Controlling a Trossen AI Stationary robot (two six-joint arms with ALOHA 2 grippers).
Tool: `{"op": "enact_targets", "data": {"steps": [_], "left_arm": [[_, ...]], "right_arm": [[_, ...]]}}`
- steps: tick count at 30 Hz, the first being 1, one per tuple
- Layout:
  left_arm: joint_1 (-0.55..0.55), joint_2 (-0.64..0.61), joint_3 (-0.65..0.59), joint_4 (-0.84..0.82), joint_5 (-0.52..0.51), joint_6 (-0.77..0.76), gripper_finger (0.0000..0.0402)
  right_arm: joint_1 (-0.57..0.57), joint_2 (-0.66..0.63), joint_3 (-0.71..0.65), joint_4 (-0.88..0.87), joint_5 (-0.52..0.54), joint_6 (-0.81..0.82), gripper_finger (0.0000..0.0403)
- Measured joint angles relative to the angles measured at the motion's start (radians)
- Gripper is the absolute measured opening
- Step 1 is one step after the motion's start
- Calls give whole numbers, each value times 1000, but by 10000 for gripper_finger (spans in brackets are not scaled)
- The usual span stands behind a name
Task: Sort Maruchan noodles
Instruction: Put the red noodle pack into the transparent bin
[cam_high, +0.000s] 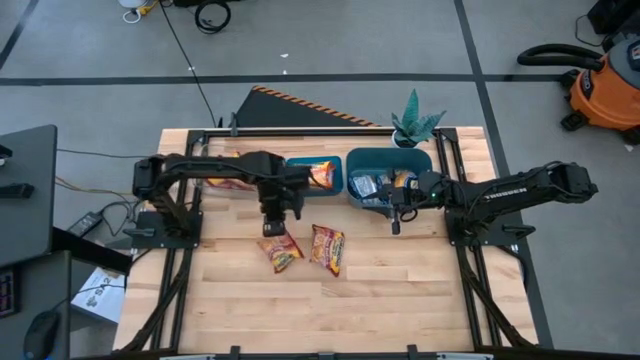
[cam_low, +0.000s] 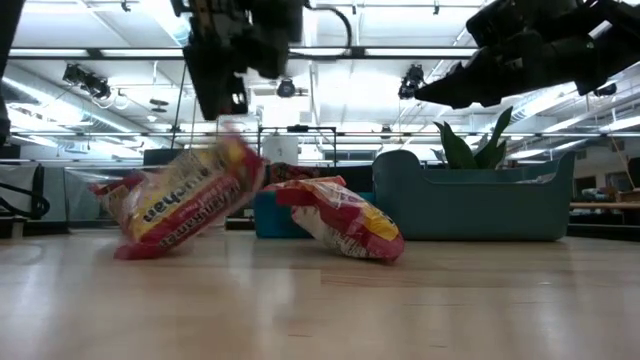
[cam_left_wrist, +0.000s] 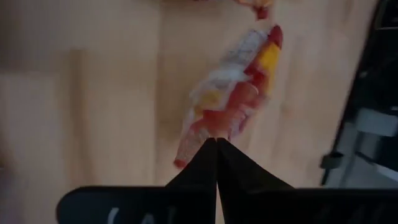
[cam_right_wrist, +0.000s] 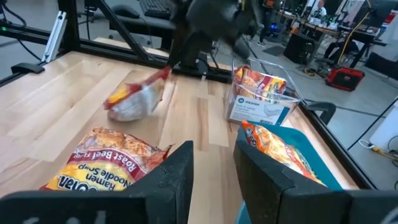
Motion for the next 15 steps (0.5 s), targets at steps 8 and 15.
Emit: {"op": "enact_targets", "data": {"steps": [8, 15], "left_arm": [[19, -149, 3, -29, -160, -55, 1], [31, -188, -74, 179, -226, -123, 26]], "right_arm": [[0, 0, 0, -4, 0, -1, 124], [0, 0, 0, 10, -6, 5, 124]]}}
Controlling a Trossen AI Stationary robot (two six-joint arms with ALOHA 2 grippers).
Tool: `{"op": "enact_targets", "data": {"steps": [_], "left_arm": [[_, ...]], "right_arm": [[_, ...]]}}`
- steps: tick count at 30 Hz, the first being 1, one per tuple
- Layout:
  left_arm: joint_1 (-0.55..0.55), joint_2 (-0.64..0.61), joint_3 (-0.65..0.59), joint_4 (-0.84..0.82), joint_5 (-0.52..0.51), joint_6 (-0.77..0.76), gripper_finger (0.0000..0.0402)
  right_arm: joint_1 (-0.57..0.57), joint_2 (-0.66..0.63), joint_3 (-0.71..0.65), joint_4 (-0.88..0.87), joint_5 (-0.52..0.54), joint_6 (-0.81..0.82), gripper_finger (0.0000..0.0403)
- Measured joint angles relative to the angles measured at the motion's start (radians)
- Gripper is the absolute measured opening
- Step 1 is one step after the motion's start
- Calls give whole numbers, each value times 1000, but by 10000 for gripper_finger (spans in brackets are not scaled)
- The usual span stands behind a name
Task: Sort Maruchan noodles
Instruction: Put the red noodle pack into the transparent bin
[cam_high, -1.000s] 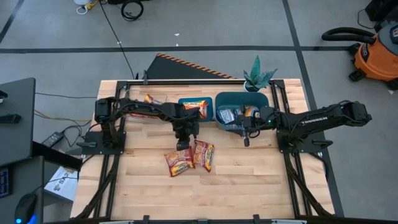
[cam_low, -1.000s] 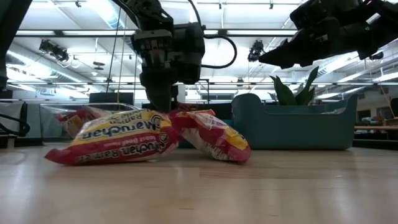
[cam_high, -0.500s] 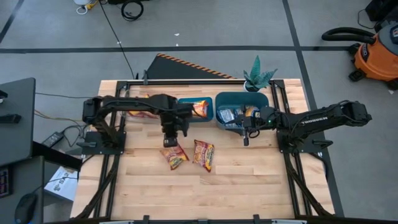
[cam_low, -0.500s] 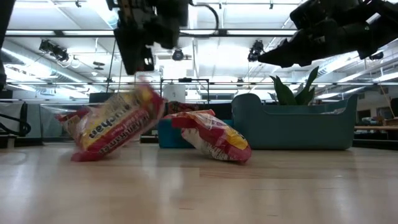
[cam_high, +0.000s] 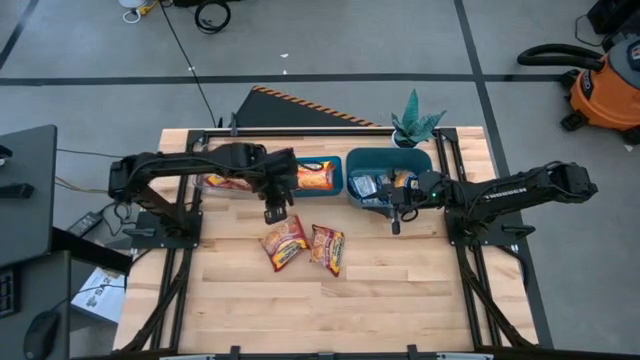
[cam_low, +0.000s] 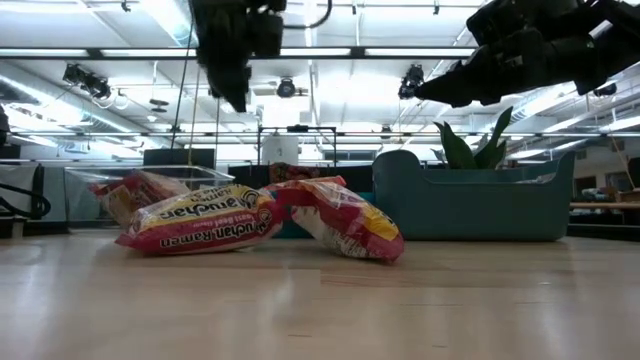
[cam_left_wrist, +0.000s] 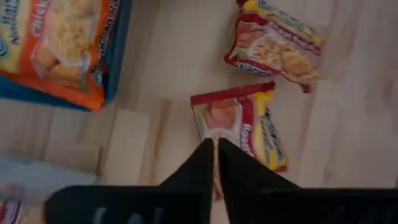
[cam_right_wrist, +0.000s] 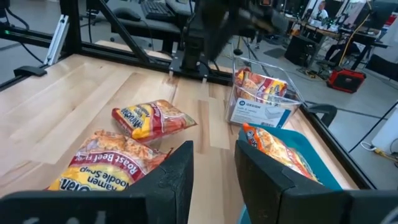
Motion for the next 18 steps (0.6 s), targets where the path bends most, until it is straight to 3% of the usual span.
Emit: {"op": "enact_targets", "data": {"steps": [7, 12, 18], "left_arm": [[-5, 38, -179, 250, 14, 21, 112], [26, 64, -266, 407, 98, -6, 173], [62, 101, -361, 515, 133, -12, 205]], "right_arm": [[2, 8, 0, -2, -1, 2, 124], [2, 14, 0, 5, -1, -3, 124], [2, 14, 0, 16, -1, -4, 124]]}}
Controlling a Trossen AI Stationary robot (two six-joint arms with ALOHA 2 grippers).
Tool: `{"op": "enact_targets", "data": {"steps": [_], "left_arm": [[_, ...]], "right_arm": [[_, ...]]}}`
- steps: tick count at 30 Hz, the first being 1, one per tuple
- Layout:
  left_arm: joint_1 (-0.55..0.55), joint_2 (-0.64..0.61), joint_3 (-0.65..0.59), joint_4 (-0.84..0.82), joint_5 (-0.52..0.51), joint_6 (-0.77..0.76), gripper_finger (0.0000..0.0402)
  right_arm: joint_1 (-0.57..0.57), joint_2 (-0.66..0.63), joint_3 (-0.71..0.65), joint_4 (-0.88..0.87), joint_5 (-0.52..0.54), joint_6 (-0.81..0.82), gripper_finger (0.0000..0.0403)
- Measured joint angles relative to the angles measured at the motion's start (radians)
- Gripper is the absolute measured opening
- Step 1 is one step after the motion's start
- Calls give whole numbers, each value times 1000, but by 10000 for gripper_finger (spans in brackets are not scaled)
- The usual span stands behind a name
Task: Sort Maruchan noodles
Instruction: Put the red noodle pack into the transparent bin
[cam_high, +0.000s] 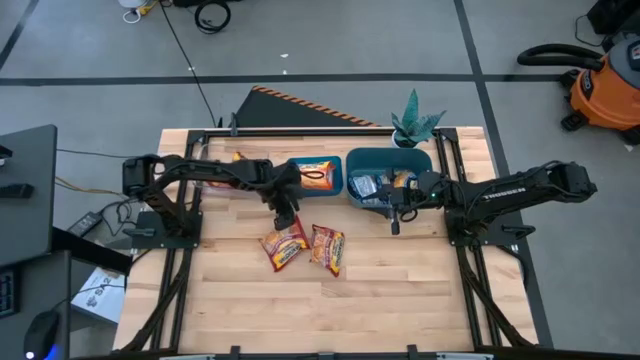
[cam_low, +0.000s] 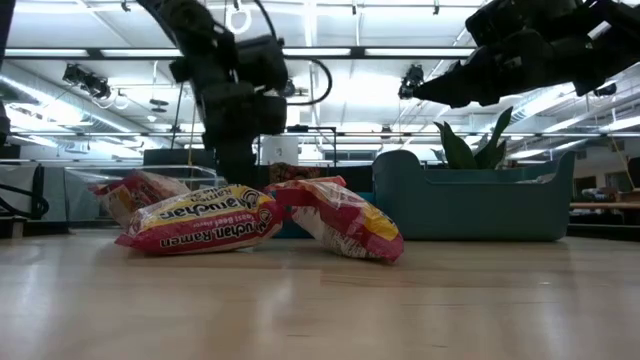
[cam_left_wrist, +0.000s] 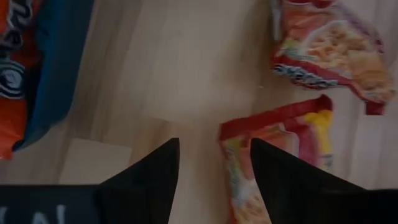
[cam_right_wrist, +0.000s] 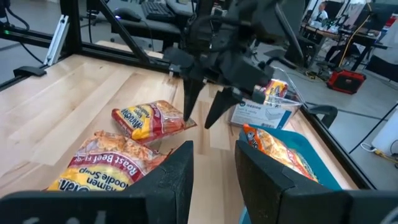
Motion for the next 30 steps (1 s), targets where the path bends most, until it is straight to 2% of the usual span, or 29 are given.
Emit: {"op": "enact_targets", "data": {"steps": [7, 10, 14, 18, 22, 26, 30], "left_arm": [[-13, 36, -79, 160, 97, -17, 186], [-29, 42, -78, 163, 106, -1, 153], [-47, 42, -77, 161, 132, 9, 86], [-45, 42, -30, 66, 191, 18, 13], [-31, 19, 63, -119, 202, 59, 11], [-13, -28, 153, -291, 136, 113, 6], [28, -95, 215, -387, 67, 114, 5]], "right_arm": [[1, 1, 0, 0, 0, -1, 124], [1, 1, 0, 0, 0, 0, 124], [1, 1, 0, 0, 0, -1, 124], [1, 1, 0, 0, -1, -1, 124], [1, 1, 0, 0, -1, 0, 124], [1, 1, 0, -1, -1, 3, 124], [1, 1, 0, -1, -1, 3, 124]]}}
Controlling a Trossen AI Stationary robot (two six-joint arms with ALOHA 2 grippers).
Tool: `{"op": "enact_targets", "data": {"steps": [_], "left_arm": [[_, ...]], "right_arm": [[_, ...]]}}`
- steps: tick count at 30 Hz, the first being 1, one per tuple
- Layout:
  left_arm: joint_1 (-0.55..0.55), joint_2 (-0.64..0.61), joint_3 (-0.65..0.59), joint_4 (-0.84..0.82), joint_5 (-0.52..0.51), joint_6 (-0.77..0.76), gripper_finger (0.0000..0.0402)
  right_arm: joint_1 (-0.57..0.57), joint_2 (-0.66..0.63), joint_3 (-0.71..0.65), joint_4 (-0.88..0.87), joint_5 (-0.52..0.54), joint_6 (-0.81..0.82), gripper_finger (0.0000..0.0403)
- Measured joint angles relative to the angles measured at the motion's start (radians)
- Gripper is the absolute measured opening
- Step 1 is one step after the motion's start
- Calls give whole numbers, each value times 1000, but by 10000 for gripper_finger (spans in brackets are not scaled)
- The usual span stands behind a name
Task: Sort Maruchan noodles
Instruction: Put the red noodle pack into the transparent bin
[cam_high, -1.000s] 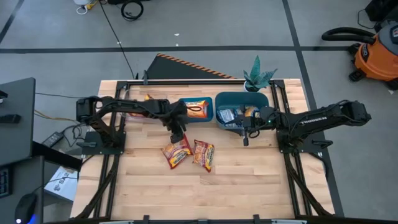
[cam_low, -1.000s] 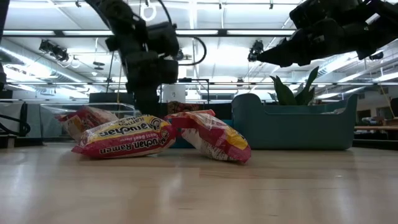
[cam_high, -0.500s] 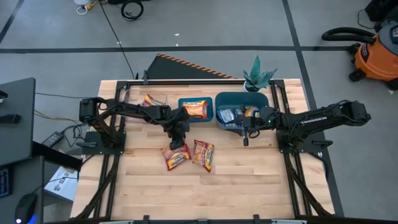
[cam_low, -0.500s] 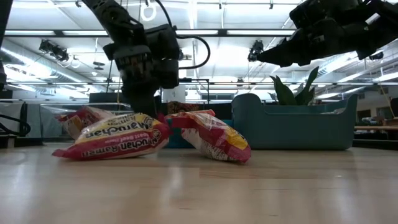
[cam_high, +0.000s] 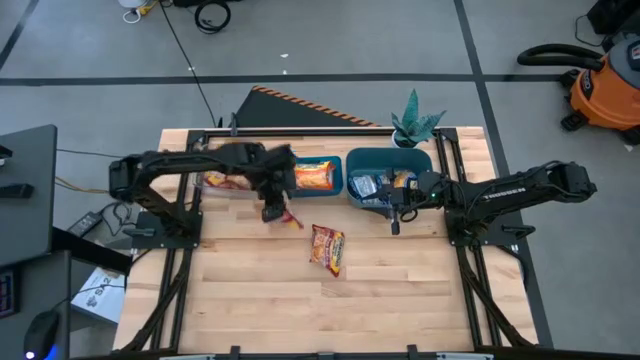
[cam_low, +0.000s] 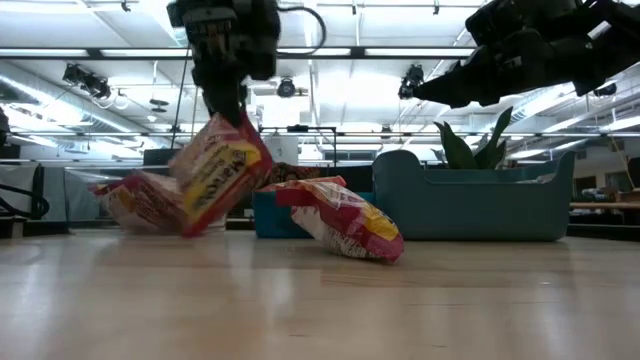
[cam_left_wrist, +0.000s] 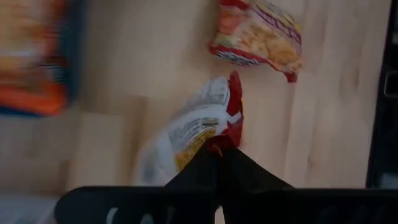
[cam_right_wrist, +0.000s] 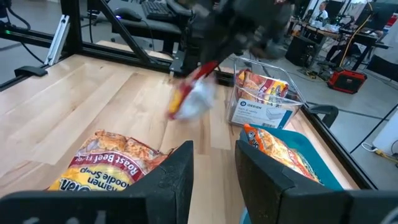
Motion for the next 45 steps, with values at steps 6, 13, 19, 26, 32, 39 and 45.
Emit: {"op": "enact_targets", "data": {"steps": [6, 13, 19, 26, 32, 39, 45], "left_arm": [[62, -132, 52, -96, -69, -51, 5], [165, -291, 63, -107, -385, -153, 5], [316, -365, 55, -175, -524, -188, 5], [456, -359, -71, -84, -404, -148, 5], [498, -356, -63, -54, -329, -132, 5], [557, -356, 31, -141, -264, -131, 5], [553, -357, 123, -254, -136, -136, 5]], "right_arm": [[1, 0, 0, -23, 0, 4, 124], [7, 0, 0, -22, -3, 32, 124], [27, 0, 0, -23, -2, 33, 124], [30, 0, 0, -22, 5, 24, 124], [30, 0, 0, -22, 7, 23, 124], [30, 0, 0, -28, 9, 23, 124], [30, 0, 0, -29, 9, 22, 124]]}}
